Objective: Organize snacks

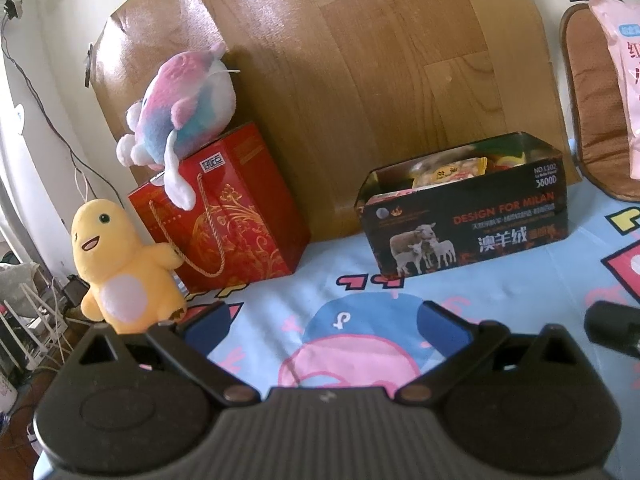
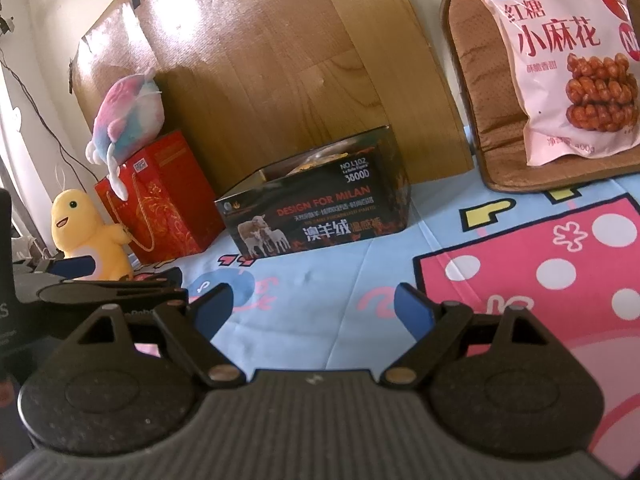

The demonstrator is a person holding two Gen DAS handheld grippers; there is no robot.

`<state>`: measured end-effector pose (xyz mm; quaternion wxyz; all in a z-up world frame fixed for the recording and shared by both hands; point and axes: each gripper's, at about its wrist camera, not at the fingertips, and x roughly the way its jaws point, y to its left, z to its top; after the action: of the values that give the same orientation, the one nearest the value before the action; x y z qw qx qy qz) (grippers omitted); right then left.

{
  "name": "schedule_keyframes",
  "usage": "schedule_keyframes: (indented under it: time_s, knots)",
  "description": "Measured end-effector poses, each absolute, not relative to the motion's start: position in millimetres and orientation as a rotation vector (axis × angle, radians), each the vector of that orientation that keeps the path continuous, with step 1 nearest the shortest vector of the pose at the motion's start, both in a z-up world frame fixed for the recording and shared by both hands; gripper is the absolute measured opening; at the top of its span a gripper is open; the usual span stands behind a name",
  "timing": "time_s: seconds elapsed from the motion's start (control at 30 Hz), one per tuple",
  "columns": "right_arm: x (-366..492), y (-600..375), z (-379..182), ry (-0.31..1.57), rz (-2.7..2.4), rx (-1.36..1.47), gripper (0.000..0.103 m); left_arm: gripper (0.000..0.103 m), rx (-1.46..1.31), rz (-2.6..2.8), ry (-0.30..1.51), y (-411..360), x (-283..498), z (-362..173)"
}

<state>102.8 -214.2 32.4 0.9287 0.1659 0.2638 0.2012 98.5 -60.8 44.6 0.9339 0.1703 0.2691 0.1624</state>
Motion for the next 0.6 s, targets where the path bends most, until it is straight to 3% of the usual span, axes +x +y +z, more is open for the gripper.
schedule_keyframes:
  time_s: [0.6]
  knots:
    - [102.5, -213.4, 32.8, 0.54, 0.414, 0.337, 0.09, 0.103, 0.351, 0.32, 0.531, -60.8, 95.2, 44.1]
